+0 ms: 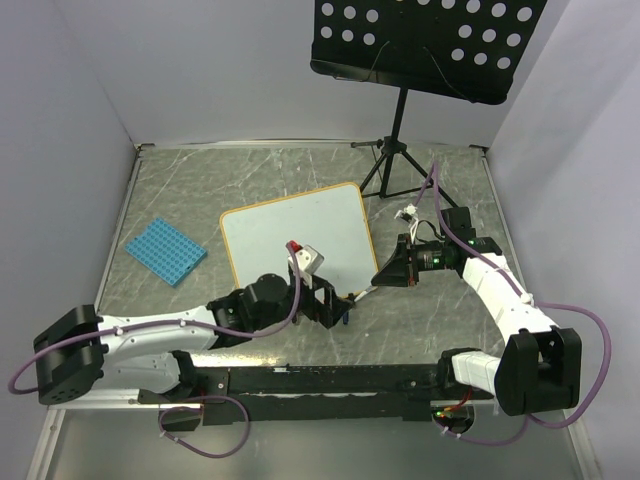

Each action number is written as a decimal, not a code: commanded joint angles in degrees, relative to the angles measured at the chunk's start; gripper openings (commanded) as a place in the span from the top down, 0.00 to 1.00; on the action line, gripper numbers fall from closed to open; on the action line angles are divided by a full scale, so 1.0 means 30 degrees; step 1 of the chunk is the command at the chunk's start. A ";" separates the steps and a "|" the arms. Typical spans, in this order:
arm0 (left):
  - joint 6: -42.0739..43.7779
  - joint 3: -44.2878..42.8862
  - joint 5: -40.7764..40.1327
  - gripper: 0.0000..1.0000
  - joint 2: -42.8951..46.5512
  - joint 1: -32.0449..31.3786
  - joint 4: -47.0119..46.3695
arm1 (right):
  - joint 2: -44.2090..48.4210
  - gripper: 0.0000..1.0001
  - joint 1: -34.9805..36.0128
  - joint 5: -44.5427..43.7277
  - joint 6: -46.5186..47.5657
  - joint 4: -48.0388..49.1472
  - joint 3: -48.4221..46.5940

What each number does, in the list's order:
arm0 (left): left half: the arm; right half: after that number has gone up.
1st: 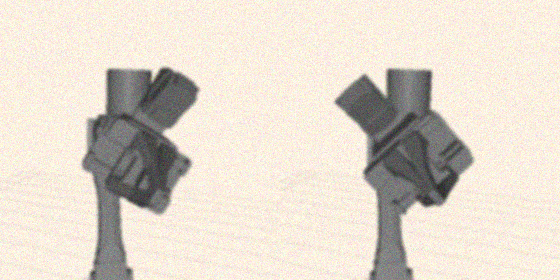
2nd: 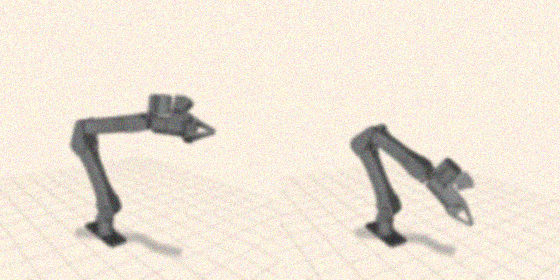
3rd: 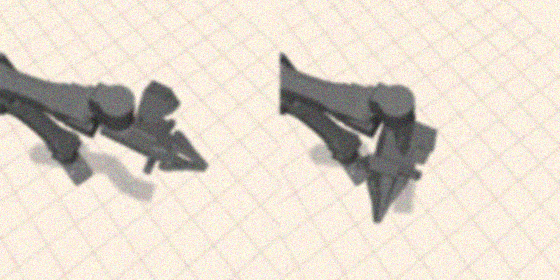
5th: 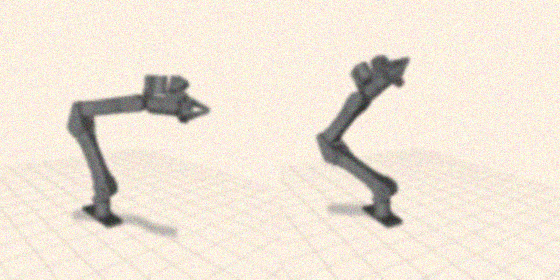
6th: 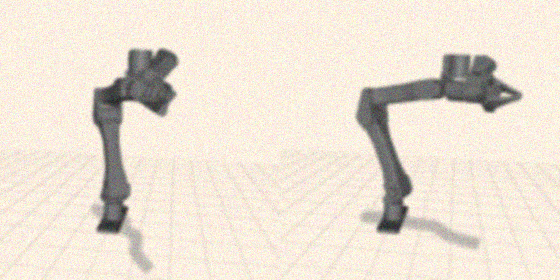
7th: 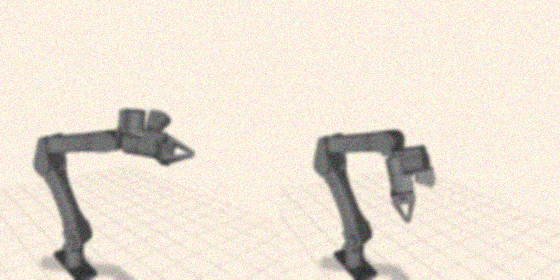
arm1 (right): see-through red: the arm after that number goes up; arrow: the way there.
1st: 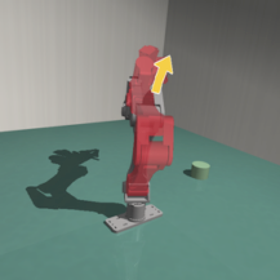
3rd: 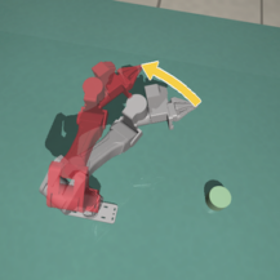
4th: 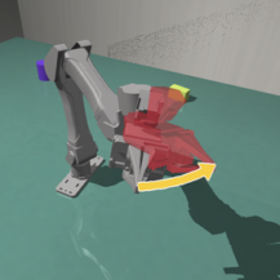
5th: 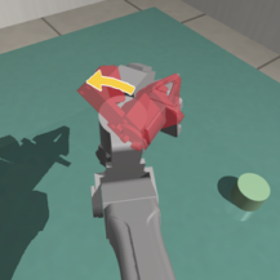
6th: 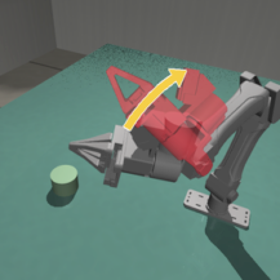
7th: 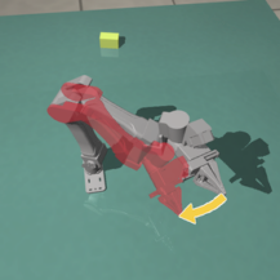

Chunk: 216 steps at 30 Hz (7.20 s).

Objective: Write a sentence on the whiteboard
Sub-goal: Pass from the right arm to the left, then pass from the left arm to the right, then pick up the whiteboard from the whiteboard stand.

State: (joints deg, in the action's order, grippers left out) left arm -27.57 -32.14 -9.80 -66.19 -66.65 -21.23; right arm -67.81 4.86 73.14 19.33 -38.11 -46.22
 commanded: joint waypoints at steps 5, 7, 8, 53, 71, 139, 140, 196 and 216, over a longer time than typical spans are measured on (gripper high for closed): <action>0.1338 -0.3258 0.4380 0.12 -0.2951 0.0918 -0.1040 | 0.0485 1.00 -0.0156 0.0989 0.0206 0.0691 -0.0327; 0.1543 -0.3933 0.4206 0.15 -0.3770 0.0919 -0.0482 | 0.0543 1.00 -0.0127 0.0961 0.0177 0.0691 -0.0298; 0.1602 -0.4080 0.4118 0.17 -0.3978 0.0919 -0.0336 | 0.0514 1.00 -0.0127 0.0989 0.0177 0.0691 -0.0327; 0.8898 -0.9119 0.7865 0.99 -0.5972 0.1651 0.7808 | -0.0657 0.31 0.0606 0.1869 0.2229 -0.1536 -0.1088; 0.8401 -0.9443 0.8218 0.99 -0.6618 0.2032 0.7313 | -0.0980 0.53 0.1045 0.1166 0.1495 -0.1213 -0.1118; -0.1767 -0.1531 -0.2065 0.04 1.1428 0.7622 0.8334 | 0.2448 1.00 -0.0771 -0.0857 0.3225 -0.1710 -0.2228; -0.1737 -0.1707 -0.2093 0.04 1.1459 0.7947 0.9121 | 0.2273 1.00 -0.0800 -0.0827 0.3108 -0.1741 -0.2869; -0.4373 0.3155 2.5709 0.23 -0.3246 2.6964 -0.9414 | 0.3033 1.00 -0.0742 0.1869 0.1466 0.0222 -0.2202; -0.7888 0.1398 2.6324 0.51 -0.7552 2.5177 -1.5479 | 0.2682 1.00 -0.0800 0.1605 0.1525 0.0164 -0.2231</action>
State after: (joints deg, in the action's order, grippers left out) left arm -48.23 -25.74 66.85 -87.00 10.20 -59.16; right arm -60.01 2.94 76.44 23.18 -39.40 -53.12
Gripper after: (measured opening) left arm 0.519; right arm 0.176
